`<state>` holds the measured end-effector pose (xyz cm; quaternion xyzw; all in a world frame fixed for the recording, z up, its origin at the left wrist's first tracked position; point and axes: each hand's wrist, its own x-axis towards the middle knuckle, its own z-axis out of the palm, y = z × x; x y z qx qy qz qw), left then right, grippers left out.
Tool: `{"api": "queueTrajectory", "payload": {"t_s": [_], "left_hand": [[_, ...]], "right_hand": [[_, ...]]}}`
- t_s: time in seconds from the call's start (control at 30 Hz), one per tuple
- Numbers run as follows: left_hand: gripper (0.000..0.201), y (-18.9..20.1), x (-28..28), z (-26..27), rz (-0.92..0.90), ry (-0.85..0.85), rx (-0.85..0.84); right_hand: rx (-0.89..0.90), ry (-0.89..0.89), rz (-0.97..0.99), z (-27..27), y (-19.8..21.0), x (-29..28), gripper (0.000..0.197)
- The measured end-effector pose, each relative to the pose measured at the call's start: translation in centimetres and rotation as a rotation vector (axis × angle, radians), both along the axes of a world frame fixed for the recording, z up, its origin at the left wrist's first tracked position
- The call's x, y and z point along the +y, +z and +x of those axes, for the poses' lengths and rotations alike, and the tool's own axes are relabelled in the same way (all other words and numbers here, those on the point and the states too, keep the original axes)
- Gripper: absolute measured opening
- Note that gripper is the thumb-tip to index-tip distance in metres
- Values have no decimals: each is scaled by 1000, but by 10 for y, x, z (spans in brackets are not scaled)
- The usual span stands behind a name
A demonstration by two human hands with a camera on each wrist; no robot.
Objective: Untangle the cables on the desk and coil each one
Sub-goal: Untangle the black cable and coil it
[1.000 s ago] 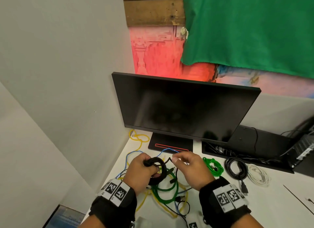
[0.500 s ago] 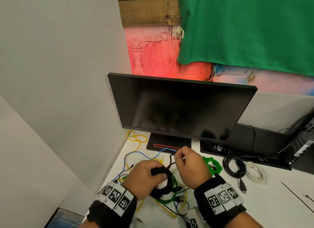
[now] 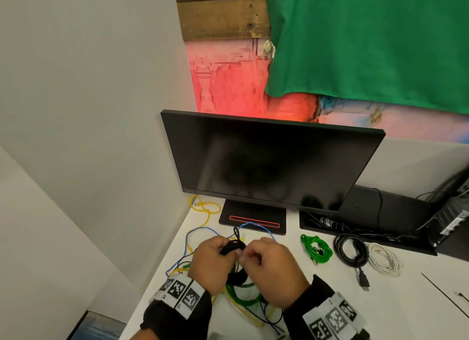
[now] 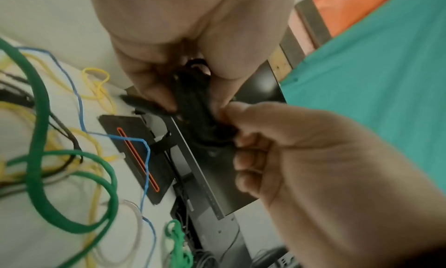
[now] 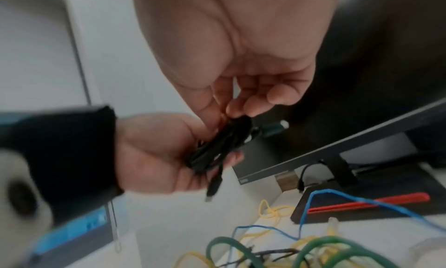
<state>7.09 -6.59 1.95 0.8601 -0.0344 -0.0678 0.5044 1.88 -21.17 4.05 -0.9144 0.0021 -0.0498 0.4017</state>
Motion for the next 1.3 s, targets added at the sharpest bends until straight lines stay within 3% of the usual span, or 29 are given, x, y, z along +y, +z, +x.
{"api": "queueTrajectory", "payload": {"t_s": [0.1, 0.3, 0.43, 0.53, 0.73, 0.9, 1.07, 1.17, 1.23, 1.3], "left_hand": [[10, -2, -4, 1, -177, 81, 140], [13, 4, -14, 6, -517, 203, 319], [21, 13, -15, 12, -783, 213, 489], [22, 18, -11, 16, -814, 181, 561], [37, 15, -10, 16, -938, 238, 517], [26, 21, -16, 15, -873, 179, 410], [16, 22, -20, 18, -460, 57, 102], [20, 23, -7, 25, -341, 73, 36], [30, 24, 6, 27, -320, -47, 57], [35, 30, 16, 26, -220, -282, 60]], "right_hand": [[46, 54, -249, -3, -1, 10, 25], [12, 26, -397, 9, -4, 10, 30], [-9, 10, -327, 16, -5, 6, 26], [-36, -20, -248, 18, -8, 5, 27], [-88, -41, 6, 19, -9, 0, 22], [-126, -52, 138, 16, -17, -1, 6], [-128, -90, 136, 15, -16, -3, 17], [-109, -116, 269, 14, -8, -22, 25], [-44, -84, 381, 13, 1, -38, 22], [-38, -72, 405, 11, 9, -56, 23]]}}
